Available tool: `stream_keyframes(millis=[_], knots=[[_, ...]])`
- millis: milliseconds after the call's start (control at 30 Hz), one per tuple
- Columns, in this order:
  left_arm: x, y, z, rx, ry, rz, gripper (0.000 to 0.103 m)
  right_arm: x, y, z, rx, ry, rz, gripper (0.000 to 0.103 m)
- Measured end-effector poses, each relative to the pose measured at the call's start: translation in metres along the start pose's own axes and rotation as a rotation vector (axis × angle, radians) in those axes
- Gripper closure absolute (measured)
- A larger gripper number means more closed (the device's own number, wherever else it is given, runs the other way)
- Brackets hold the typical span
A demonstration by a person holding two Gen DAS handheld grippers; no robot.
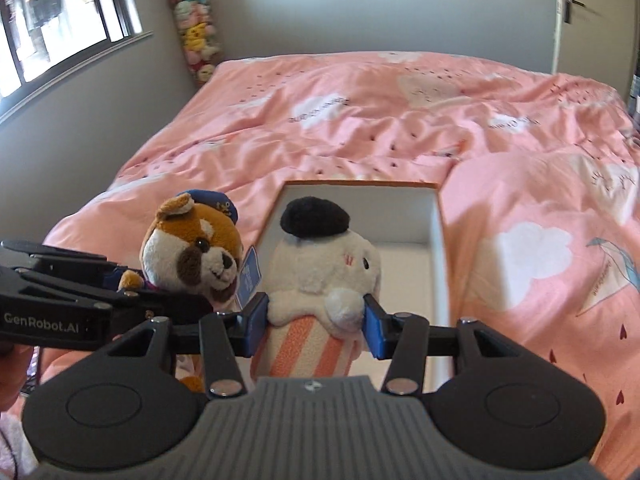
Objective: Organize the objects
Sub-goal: 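Lift both plushes and carry them over the orange shoebox, then lower both plushes into the shoebox and open both tools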
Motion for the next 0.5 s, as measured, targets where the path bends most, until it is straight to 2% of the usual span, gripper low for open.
stream_keyframes(millis=[100, 233, 400, 500], knots=[[0.003, -0.002, 0.032, -0.003, 0.036, -0.019, 0.058, 0.005, -0.016, 0.019, 0.023, 0.022, -0.003, 0.052], [0.011, 0.008, 0.070, -0.024, 0.129, -0.039, 0.058, 0.017, -0.022, 0.048, 0.046, 0.092, -0.061, 0.051], [0.019, 0.020, 0.094, -0.025, 0.195, -0.041, 0.058, 0.034, -0.026, 0.073, 0.014, 0.159, -0.101, 0.052], [0.020, 0.019, 0.099, -0.029, 0.208, -0.024, 0.058, 0.036, -0.030, 0.082, -0.013, 0.178, -0.113, 0.052]])
Point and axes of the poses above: each gripper's, at about its wrist camera, not at the fingertips, and z roughly the way its jaws point, y to its left, x to its underside, the point moved 4 cm from there along z, roughly the way its jaws point, and after that the axes turned 12 degrees about -z, right-handed, at the moved point
